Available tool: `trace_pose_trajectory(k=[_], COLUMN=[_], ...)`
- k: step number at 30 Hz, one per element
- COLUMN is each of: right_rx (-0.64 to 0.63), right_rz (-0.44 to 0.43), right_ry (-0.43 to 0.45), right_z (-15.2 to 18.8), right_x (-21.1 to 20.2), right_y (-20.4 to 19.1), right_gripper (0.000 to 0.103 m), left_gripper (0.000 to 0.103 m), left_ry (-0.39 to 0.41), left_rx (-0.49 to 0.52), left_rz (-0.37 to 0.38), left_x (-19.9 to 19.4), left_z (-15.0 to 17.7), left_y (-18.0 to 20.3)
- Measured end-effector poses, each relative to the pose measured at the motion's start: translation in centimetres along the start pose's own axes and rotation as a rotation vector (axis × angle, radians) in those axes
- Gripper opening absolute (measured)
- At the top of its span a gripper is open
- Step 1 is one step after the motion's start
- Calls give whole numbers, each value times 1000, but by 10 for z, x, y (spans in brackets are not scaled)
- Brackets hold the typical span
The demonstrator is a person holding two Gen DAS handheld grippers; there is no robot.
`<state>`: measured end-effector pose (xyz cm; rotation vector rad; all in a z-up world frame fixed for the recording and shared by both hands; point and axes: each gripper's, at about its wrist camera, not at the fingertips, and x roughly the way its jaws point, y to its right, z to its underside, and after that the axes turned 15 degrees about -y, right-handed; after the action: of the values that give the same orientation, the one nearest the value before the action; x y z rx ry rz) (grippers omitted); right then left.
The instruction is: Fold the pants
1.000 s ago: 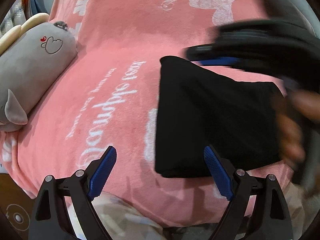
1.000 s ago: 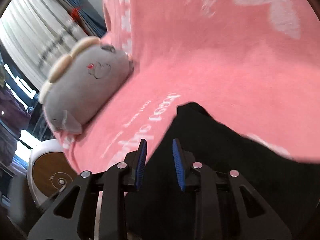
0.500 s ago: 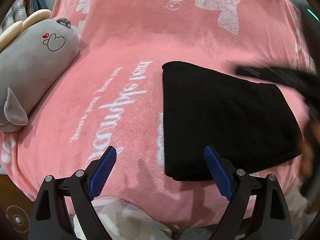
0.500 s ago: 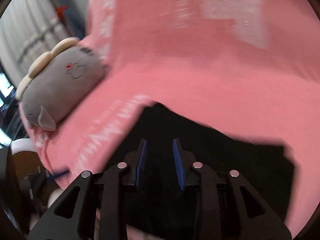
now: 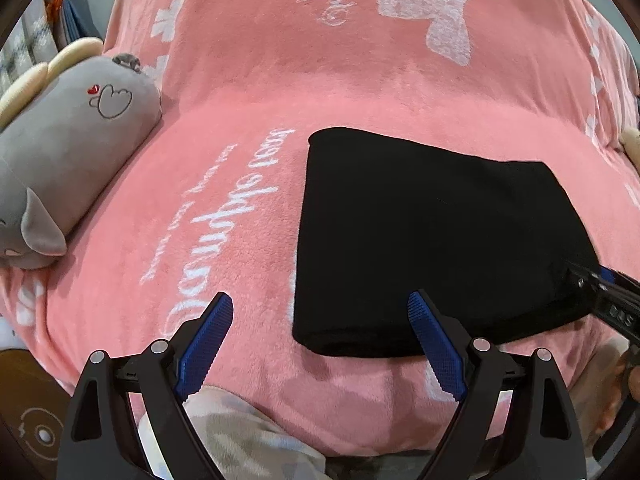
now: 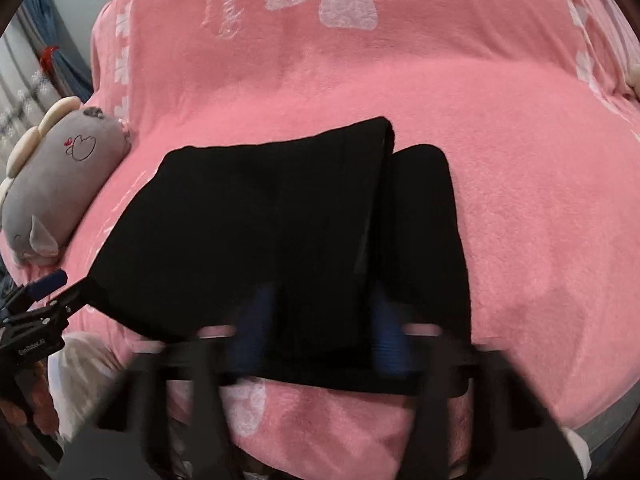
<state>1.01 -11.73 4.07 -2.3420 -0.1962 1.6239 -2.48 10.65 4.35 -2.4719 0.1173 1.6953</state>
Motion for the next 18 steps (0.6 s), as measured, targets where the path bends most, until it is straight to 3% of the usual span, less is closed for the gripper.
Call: trace_pose_trajectory(k=[1, 6, 10, 18], right_rx=[9, 9, 54, 52], right_rz=[-36, -45, -11, -93], right_ry=[4, 86, -40, 114], right_z=[1, 8, 10, 2], right_x=[-4, -42, -1, -59], right_y=[1, 12, 28, 18], right_gripper=[15, 13, 18, 23], left_gripper=[87, 87, 87, 87], left_ry=[-1, 2, -8, -7], left_rx=[4, 24, 29, 20], left_rz=[-6, -12, -12, 25], left_x=[-1, -3, 4, 4], left_z=[0, 0, -2, -7], left_y=[2, 11, 19, 20])
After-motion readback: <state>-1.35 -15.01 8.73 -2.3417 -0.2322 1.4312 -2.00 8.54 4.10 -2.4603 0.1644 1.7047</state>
